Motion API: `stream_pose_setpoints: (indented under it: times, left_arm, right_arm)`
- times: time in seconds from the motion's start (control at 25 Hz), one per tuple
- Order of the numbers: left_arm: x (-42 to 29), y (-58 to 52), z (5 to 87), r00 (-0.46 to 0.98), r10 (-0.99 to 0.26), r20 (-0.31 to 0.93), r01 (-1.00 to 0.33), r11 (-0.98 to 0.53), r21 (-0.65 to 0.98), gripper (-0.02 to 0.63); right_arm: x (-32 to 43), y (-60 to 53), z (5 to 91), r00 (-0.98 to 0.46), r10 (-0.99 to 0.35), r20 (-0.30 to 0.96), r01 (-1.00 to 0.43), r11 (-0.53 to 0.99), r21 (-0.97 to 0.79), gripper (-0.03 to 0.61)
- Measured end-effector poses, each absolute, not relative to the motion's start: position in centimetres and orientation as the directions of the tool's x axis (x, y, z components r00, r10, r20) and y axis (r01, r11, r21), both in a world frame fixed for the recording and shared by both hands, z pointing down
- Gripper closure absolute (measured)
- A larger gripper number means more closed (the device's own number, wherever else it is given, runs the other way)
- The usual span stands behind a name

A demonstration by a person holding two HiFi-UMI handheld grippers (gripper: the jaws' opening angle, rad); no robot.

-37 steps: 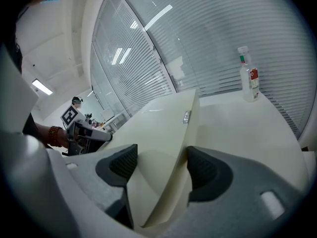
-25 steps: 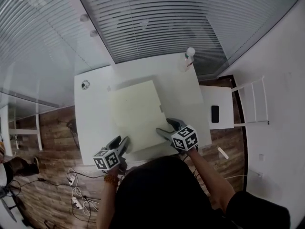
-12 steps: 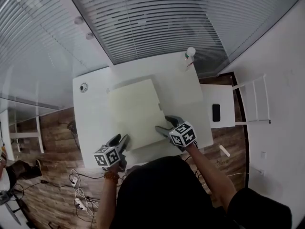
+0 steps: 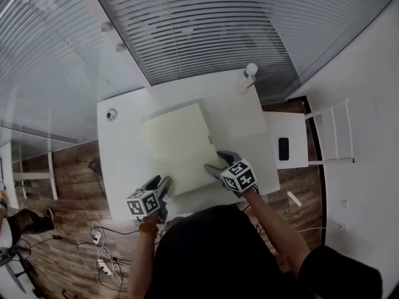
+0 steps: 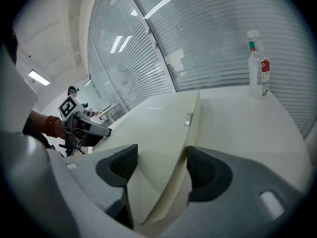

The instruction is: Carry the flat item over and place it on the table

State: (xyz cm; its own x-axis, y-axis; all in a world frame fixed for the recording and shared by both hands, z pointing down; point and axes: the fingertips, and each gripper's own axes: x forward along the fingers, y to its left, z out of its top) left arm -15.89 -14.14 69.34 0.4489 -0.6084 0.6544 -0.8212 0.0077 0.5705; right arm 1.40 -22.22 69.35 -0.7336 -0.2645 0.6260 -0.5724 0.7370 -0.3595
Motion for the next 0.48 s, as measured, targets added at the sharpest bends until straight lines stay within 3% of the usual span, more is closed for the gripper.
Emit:
stream_pose_setpoints:
  times: [0.48]
  left_arm:
    - [-15.8, -12.6, 66.9, 0.388, -0.672, 0.630, -0.866, -0.032, 0.500, 0.413]
  right_arm:
    - [2.5, -21.9, 68.2, -0.700, -0.321, 0.638, -0.613, 0.728, -0.306, 0.272]
